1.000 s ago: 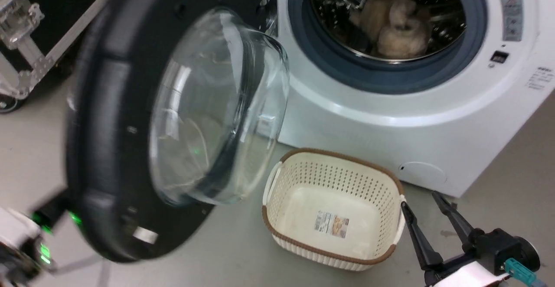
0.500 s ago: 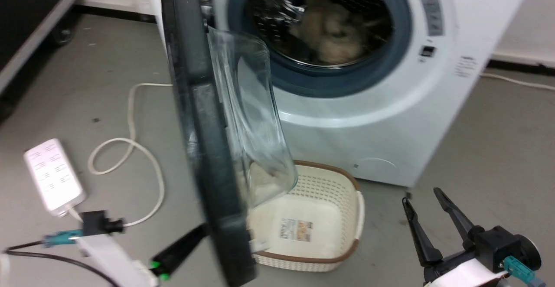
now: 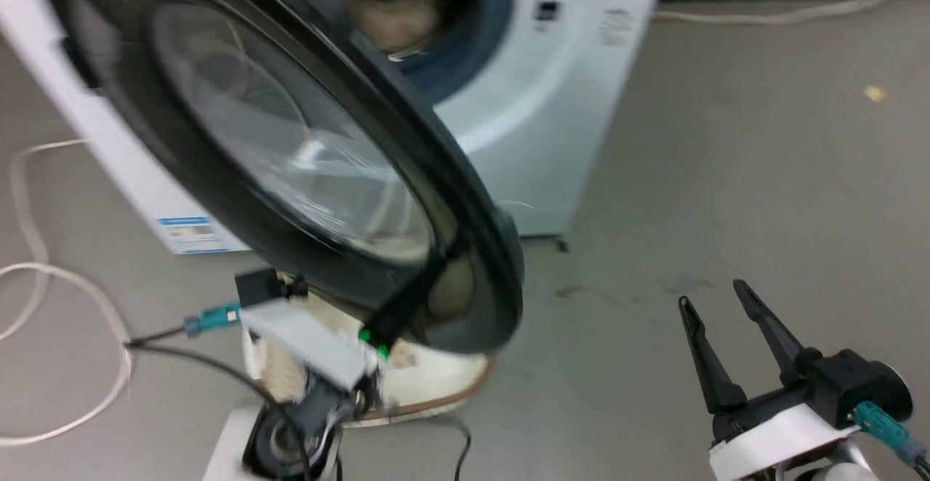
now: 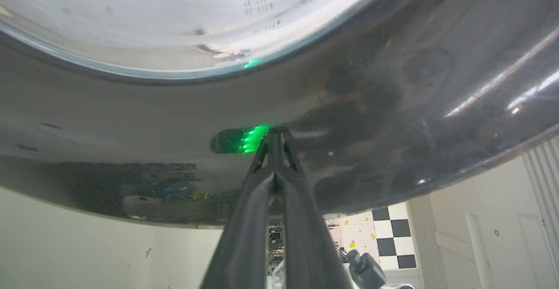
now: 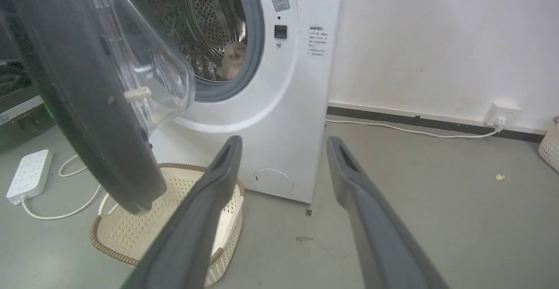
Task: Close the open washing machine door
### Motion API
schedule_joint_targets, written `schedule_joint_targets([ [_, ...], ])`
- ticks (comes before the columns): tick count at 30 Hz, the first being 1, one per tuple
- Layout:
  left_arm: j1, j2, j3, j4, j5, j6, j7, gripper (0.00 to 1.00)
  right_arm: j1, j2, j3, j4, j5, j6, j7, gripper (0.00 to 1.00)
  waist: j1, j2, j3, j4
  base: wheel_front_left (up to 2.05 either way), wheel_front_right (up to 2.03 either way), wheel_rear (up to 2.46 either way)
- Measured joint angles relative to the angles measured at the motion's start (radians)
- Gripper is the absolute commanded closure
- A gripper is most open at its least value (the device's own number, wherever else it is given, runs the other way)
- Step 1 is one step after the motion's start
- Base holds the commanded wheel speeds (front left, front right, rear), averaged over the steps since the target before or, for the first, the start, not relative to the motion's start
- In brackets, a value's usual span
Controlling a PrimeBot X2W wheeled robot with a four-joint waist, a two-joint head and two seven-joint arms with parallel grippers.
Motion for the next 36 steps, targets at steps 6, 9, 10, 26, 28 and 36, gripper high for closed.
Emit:
schedule_joint_targets([
  [6,-0.203,0.0,-0.033,0.186,-0.014,0.0,-0.192,1.0,-0.016,0.013,0.003,0.029,0.012,0.0,-0.01,0.0,0.0001,0.0,0.056,-0.115,0.0,0.0,0.0],
  [9,-0.314,-0.001,-0.052,0.284,-0.041,-0.001,-0.276,1.0,-0.022,0.022,0.007,0.04,0.014,0.0,-0.013,0.0,0.0,0.0,0.084,-0.156,0.0,0.0,0.0],
  [10,-0.35,-0.001,-0.059,0.318,-0.051,-0.002,-0.3,1.0,-0.024,0.024,0.007,0.042,0.015,0.0,-0.013,0.0,0.0001,0.0,0.093,-0.166,0.0,0.0,0.0],
  [26,-0.152,0.142,-0.258,0.177,0.068,-0.034,-0.462,0.0,0.012,0.022,-0.008,0.02,0.007,0.0,-0.018,0.0,-0.0003,0.0,0.003,-0.066,0.0,0.0,0.0],
  [28,-0.087,0.206,-0.287,0.132,0.179,-0.034,-0.554,0.0,0.032,0.017,-0.009,0.014,0.006,0.0,-0.018,0.0,-0.0003,0.0001,-0.02,-0.035,0.0,0.0,0.0],
  [36,0.123,0.235,0.007,-0.032,0.878,0.08,-0.69,0.0,0.085,-0.002,0.003,-0.011,0.001,0.0,-0.018,0.0,-0.0003,0.0,-0.111,0.121,0.0,0.0,0.0],
])
